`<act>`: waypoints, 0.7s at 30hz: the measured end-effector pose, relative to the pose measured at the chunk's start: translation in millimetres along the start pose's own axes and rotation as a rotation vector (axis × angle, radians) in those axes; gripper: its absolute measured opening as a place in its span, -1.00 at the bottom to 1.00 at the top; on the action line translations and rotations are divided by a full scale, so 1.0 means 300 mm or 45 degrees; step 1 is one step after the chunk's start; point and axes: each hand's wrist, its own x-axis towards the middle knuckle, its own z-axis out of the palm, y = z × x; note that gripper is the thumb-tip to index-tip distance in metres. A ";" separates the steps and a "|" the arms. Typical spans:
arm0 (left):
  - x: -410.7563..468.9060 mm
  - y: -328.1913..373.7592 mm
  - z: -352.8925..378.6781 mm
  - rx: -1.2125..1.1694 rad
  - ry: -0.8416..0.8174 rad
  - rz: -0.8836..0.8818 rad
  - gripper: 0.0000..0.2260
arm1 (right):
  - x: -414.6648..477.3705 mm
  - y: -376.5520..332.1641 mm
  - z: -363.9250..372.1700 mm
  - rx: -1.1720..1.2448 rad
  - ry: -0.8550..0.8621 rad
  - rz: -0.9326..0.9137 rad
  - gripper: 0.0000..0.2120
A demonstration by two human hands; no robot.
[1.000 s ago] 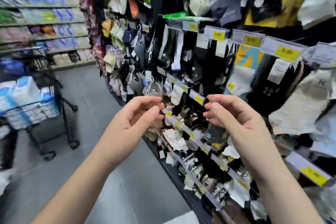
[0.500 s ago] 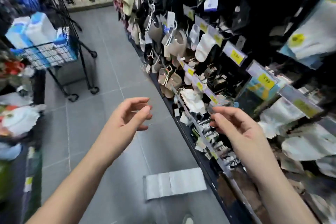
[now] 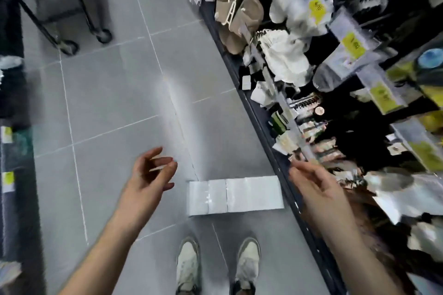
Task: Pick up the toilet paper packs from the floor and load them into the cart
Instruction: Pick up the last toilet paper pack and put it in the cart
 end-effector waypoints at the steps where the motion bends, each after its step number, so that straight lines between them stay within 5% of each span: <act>1: 0.042 -0.076 0.006 0.019 0.014 -0.023 -0.55 | 0.046 0.084 0.008 -0.035 0.008 0.016 -0.84; 15: 0.512 -1.046 0.164 0.253 0.015 -0.245 -0.44 | 0.552 1.142 0.051 -0.298 0.252 0.257 -0.79; 21: 0.611 -1.309 0.197 0.417 -0.037 -0.333 -0.23 | 0.627 1.392 0.049 -0.469 0.250 0.385 -0.44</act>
